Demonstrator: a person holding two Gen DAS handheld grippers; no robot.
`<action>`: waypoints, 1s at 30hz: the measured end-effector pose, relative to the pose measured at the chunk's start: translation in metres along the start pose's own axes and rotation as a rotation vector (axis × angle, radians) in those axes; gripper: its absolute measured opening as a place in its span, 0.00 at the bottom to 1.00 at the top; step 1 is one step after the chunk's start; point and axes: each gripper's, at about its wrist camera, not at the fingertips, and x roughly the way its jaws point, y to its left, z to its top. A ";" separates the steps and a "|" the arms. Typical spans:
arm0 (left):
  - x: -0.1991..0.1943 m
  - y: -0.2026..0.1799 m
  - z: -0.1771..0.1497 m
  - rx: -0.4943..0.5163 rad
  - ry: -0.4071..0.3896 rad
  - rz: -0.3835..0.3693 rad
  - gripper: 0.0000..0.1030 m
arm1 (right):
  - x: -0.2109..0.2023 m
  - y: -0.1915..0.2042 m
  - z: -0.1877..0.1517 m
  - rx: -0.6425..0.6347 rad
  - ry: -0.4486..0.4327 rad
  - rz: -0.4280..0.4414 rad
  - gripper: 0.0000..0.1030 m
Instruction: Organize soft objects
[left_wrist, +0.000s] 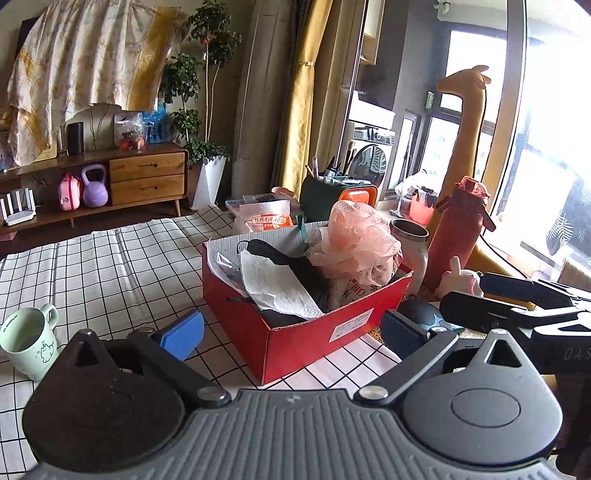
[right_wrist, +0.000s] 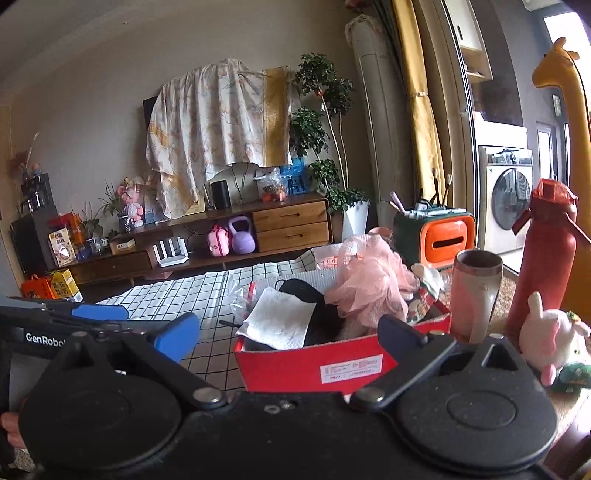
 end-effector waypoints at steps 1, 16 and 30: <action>-0.001 0.000 -0.002 0.000 0.001 0.005 1.00 | -0.002 0.001 -0.002 0.004 0.000 0.001 1.00; -0.017 0.001 -0.015 -0.033 -0.007 0.019 1.00 | -0.006 0.010 -0.013 0.003 0.014 -0.033 1.00; -0.026 0.001 -0.019 -0.045 -0.012 0.024 1.00 | -0.009 0.013 -0.011 -0.004 0.003 -0.040 1.00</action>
